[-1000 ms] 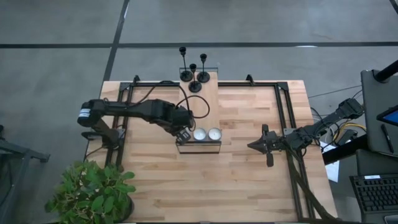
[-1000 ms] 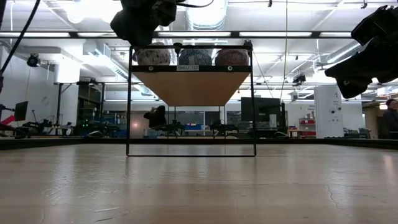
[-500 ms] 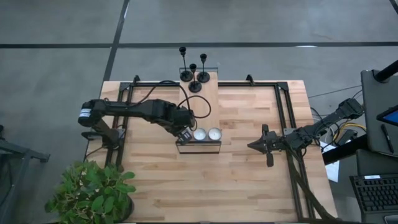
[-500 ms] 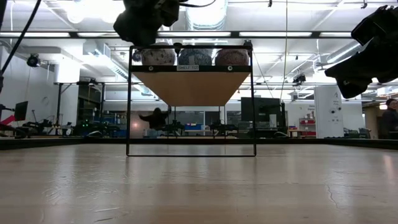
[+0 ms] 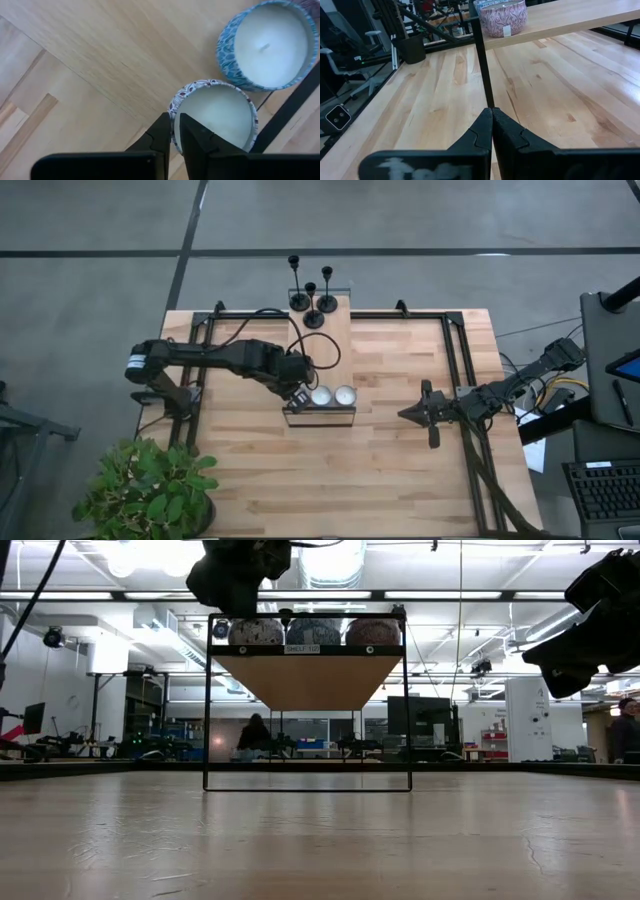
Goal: Pick & Place candle stick holders
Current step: Align the red scented candle with the blue scented candle on the shelf, then return to Home Position
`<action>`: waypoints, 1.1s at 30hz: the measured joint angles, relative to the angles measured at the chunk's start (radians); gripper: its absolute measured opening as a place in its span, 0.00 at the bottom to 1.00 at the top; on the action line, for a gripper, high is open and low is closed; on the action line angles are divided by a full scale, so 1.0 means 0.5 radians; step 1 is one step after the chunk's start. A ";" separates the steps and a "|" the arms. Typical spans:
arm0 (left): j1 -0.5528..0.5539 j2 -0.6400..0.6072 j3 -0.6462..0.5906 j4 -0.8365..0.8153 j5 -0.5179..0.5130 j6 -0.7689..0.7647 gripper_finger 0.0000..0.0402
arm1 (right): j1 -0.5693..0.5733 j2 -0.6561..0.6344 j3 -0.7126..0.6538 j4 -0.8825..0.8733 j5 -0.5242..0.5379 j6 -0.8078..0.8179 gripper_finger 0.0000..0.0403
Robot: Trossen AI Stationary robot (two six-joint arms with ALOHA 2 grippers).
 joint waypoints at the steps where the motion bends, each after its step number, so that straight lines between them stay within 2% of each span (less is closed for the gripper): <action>1: 0.000 -0.001 0.006 -0.001 0.000 0.003 0.10 | 0.000 0.000 0.000 0.000 0.000 0.000 0.02; 11: -0.002 -0.055 0.107 -0.009 0.010 0.064 0.09 | 0.000 0.000 0.000 0.000 0.000 -0.021 0.02; 15: -0.006 -0.084 0.163 -0.046 0.088 0.067 0.09 | 0.000 0.000 0.000 0.001 0.000 -0.016 0.02; 20: -0.098 -0.176 0.158 -0.059 0.086 0.097 0.10 | 0.000 -0.001 0.000 0.013 0.000 -0.014 0.02; 23: -0.201 -0.247 0.158 -0.057 -0.043 0.115 0.09 | 0.000 0.000 0.000 0.029 -0.001 0.013 0.02; 27: -0.435 -0.332 0.144 -0.040 -0.409 0.123 0.09 | 0.000 -0.001 0.000 0.074 -0.001 0.158 0.02; 33: -0.824 -0.400 -0.064 -0.015 -0.727 0.129 0.10 | 0.000 0.000 0.000 0.076 -0.001 0.191 0.02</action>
